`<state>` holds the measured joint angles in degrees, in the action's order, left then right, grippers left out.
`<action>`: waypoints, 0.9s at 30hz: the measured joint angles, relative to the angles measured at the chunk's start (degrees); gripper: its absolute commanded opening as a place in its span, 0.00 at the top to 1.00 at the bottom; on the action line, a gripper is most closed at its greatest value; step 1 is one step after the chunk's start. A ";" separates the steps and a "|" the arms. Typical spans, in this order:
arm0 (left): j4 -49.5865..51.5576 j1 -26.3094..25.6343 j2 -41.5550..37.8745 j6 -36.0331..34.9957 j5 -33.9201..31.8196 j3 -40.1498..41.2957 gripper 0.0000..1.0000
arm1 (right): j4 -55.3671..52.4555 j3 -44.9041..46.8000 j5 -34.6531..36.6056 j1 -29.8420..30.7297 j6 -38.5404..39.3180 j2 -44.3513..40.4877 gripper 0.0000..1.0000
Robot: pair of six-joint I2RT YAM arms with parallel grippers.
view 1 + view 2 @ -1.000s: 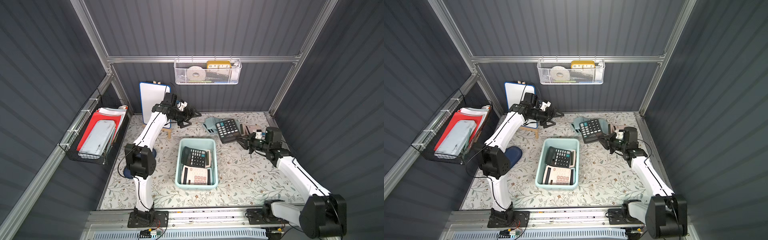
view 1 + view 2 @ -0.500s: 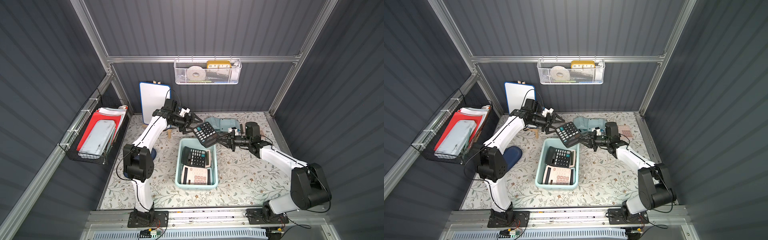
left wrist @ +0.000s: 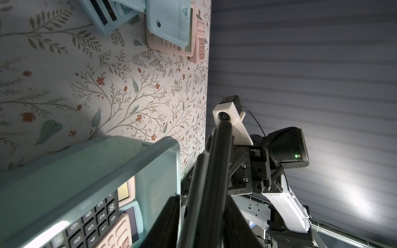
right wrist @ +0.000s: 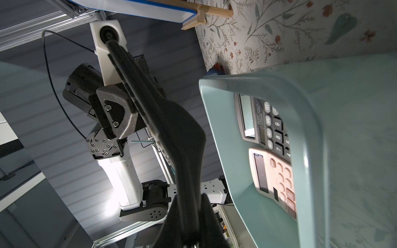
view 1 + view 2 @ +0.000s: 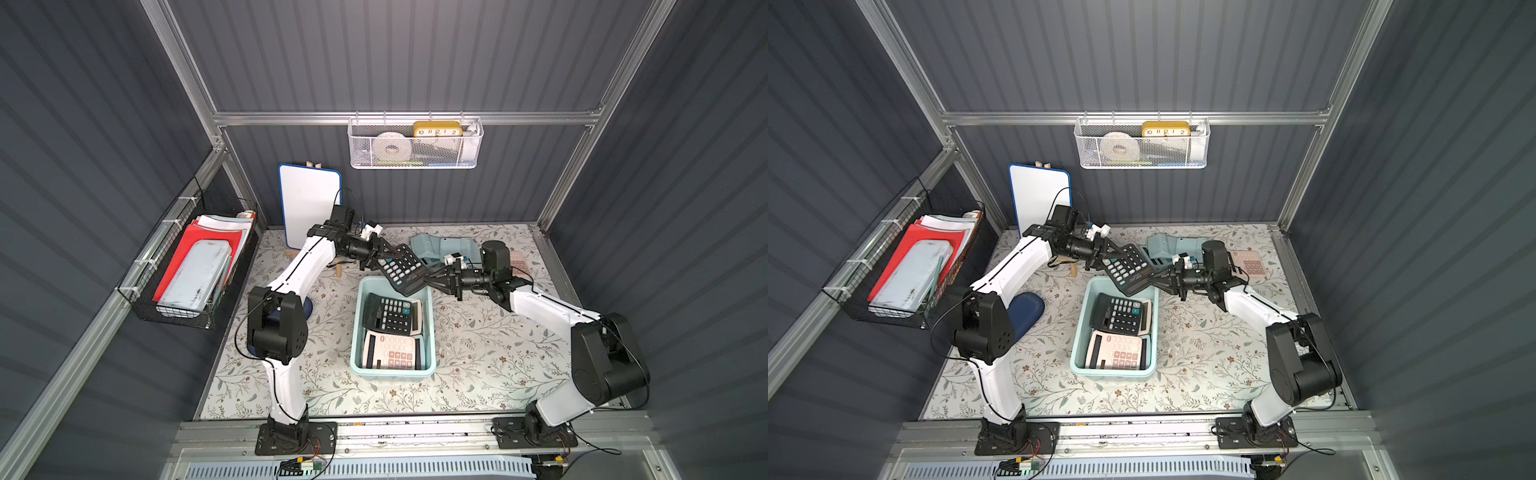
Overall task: Put the calculator in the storage box
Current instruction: Pick up the calculator at the center of the board.
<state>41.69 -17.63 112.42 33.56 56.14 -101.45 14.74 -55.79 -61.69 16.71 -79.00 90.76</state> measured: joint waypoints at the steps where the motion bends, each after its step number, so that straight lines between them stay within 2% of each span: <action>1: -0.13 0.04 0.00 -0.31 0.44 0.00 0.79 | 0.00 -0.13 -0.07 0.00 -0.33 0.07 1.00; 4: -0.74 0.09 -0.61 -0.92 1.27 0.00 0.83 | 0.07 -0.26 -0.28 -0.07 -1.40 0.13 1.00; 6: -1.25 0.11 -1.03 -0.94 1.16 0.00 0.85 | 0.26 -0.63 -0.22 -0.07 -1.79 0.13 0.94; 8: -2.05 0.15 -1.42 -0.68 0.92 0.00 0.85 | 0.22 -1.20 0.09 -0.09 -2.01 0.13 0.80; 12: -3.63 -0.04 -2.34 2.19 -1.16 0.09 0.85 | 0.13 -2.16 2.84 0.48 -0.98 0.13 0.67; 15: -6.01 -0.28 -3.26 4.96 -3.37 0.79 0.85 | 0.02 -3.28 5.03 1.44 -0.04 0.13 0.60; 20: -8.44 -0.35 -4.39 7.65 -7.28 0.87 0.85 | -0.09 -4.13 8.50 3.34 0.66 0.09 0.61; 27: -9.57 -0.35 -6.95 8.79 -11.47 2.43 0.85 | -0.44 -4.59 12.33 5.16 0.98 0.07 0.72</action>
<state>32.12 -17.98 105.47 42.35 44.66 -99.02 14.31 -60.38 -49.36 21.87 -78.02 90.83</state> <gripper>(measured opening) 0.165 0.290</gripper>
